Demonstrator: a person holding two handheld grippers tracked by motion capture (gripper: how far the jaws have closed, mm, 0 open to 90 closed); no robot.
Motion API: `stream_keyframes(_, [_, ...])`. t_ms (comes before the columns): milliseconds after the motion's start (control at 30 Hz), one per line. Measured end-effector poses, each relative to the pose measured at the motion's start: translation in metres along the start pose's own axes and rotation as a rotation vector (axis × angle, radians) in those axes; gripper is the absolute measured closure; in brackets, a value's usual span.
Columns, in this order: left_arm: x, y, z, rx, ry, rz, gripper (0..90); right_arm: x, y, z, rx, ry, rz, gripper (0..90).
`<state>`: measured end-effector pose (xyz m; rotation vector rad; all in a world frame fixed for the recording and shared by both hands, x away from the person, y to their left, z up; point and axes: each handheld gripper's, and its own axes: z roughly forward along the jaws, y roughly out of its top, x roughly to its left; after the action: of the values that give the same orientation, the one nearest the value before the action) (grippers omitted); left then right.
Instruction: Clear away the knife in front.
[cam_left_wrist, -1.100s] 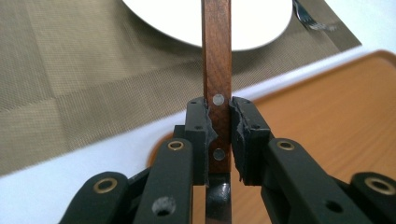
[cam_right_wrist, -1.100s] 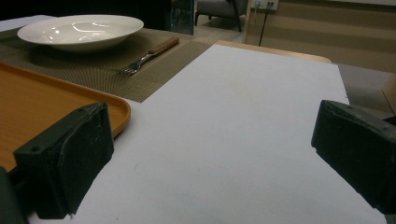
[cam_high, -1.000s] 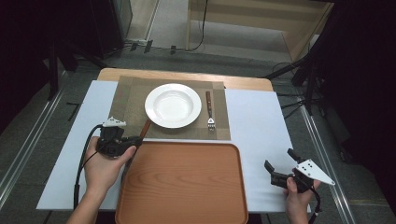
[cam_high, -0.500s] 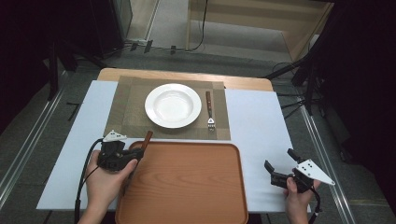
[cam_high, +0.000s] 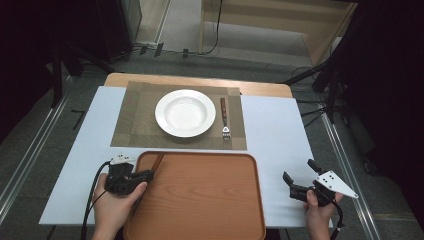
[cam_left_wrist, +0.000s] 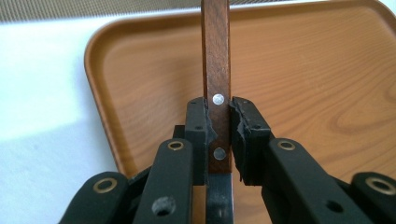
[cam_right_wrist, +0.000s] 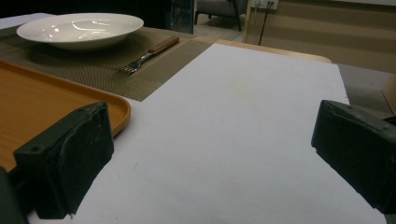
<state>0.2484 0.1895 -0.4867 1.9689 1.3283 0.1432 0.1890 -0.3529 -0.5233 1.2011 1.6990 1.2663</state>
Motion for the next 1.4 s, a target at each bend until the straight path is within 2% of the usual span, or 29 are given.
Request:
stream_keyframes(267, [-0.001,-0.013,0.009,0.010,0.022,0.001,76.3,0.000,0.000,0.000,0.002,-0.003,-0.001,0.0])
stream_keyframes(433, [-0.003,-0.016,0.008,-0.006,0.046,0.002,76.1,0.000,0.000,0.000,0.003,-0.003,-0.001,0.0])
stream_keyframes(500, [-0.003,-0.017,0.008,-0.016,0.059,0.023,74.0,0.000,0.000,0.000,0.003,-0.004,-0.003,0.0])
stream_keyframes(567, [-0.003,-0.015,0.006,-0.062,0.032,0.055,58.6,0.000,0.000,0.000,0.002,-0.003,-0.002,0.0])
stream_keyframes(600, [-0.003,-0.015,0.004,-0.087,0.035,0.071,55.2,0.000,0.000,0.000,0.001,-0.002,-0.002,0.0])
stream_keyframes(667, [-0.004,-0.011,-0.004,-0.163,0.030,0.101,55.1,0.000,0.000,0.000,0.002,-0.002,0.001,0.0])
stream_keyframes(733, [-0.004,-0.008,-0.008,-0.187,-0.019,0.124,67.2,0.000,0.000,0.000,0.003,-0.004,-0.002,0.0])
stream_keyframes(767, [-0.004,-0.006,-0.009,-0.183,-0.041,0.135,72.8,0.000,0.000,0.000,0.003,-0.005,-0.003,0.0])
stream_keyframes(800, [-0.005,-0.004,-0.008,-0.164,-0.071,0.159,85.9,0.000,0.000,0.000,0.003,-0.006,-0.003,0.0])
stream_keyframes(833, [-0.006,-0.003,-0.006,-0.148,-0.082,0.176,85.9,0.000,0.000,0.000,0.003,-0.006,-0.003,0.0])
stream_keyframes(867, [-0.007,-0.003,-0.002,-0.131,-0.069,0.235,88.9,0.000,0.000,0.000,0.003,-0.005,-0.002,0.0])
stream_keyframes(900, [-0.008,-0.003,0.002,-0.109,-0.052,0.265,89.1,0.000,0.000,0.000,0.004,-0.005,0.001,0.0])
stream_keyframes(967, [-0.009,-0.003,0.008,-0.061,-0.049,0.294,89.2,0.000,0.000,0.000,0.004,-0.006,0.001,0.0])
stream_keyframes(1033, [-0.011,-0.003,0.014,-0.016,-0.029,0.295,89.2,0.001,0.000,0.000,0.005,-0.007,-0.001,0.0])
stream_keyframes(1133, [-0.008,-0.003,0.018,0.012,-0.037,0.280,89.3,0.001,0.000,0.000,0.007,-0.008,-0.001,0.0])
stream_keyframes(1233, [-0.004,-0.005,0.021,0.031,-0.024,0.284,89.3,0.001,0.000,0.000,0.006,-0.008,-0.003,0.0])
stream_keyframes(1400, [0.002,-0.008,0.016,0.026,-0.027,0.281,89.4,0.001,0.000,0.000,0.006,-0.010,-0.002,0.0])
